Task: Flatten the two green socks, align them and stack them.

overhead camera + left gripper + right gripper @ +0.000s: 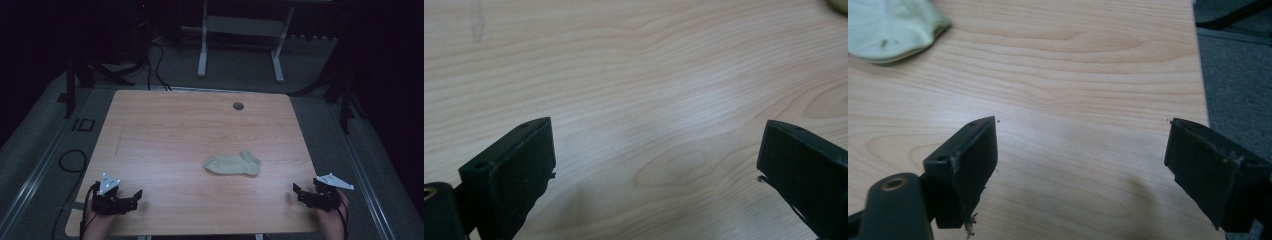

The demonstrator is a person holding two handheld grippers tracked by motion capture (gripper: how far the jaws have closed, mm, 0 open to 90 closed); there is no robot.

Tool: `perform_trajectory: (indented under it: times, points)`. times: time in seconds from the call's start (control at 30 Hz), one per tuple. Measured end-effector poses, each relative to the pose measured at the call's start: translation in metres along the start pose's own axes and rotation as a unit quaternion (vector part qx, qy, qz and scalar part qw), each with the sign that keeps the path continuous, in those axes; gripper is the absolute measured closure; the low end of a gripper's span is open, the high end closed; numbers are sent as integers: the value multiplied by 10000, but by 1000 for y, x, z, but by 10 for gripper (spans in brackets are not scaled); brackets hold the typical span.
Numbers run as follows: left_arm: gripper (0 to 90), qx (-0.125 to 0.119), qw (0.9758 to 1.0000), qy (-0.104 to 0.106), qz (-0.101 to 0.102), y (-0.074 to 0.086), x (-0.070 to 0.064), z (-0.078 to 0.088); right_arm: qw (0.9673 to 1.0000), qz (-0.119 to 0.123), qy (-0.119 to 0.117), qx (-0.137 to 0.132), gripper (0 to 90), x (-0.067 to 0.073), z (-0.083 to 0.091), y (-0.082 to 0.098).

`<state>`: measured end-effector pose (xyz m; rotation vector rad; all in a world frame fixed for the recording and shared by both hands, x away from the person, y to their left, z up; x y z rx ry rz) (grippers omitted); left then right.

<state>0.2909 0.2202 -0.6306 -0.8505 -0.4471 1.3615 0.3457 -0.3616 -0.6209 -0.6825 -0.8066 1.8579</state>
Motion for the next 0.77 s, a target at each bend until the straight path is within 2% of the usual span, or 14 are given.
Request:
perform_trajectory:
  times: [0.1, 0.33, 0.4, 0.5, 0.63, 0.77]
  points:
    - [23, -244, 9995, -136, 156, -3, 7, 5, 9999, -83, 125, -46, 136, -4, 1, 1]
    - [24, -357, 9977, -303, 489, -2, 20, 9, 9993, -134, 321, -106, 136, -11, 0, 1]
    - [23, -474, 9963, -452, 551, -3, 23, 10, 9993, -113, 346, -91, 136, -11, -1, 2]
    - [24, -595, 9946, -563, 631, -5, 27, 12, 9993, -106, 351, -60, 136, -12, -2, 3]
    - [24, -627, 9939, -567, 713, -5, 30, 13, 9992, -102, 372, -49, 136, -12, -2, 3]
    - [24, -532, 9952, -498, 660, -2, 28, 11, 9992, -70, 392, -7, 136, -12, -4, 4]
Point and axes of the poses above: each handheld gripper's, and its own axes: z roughly backward along the jaws, y roughly out of its underside, x roughly to its left, the point moved 10 cm from there along -z, roughly forward along the jaws, and after that the axes turned 9 degrees about z, right-handed, at the moved point
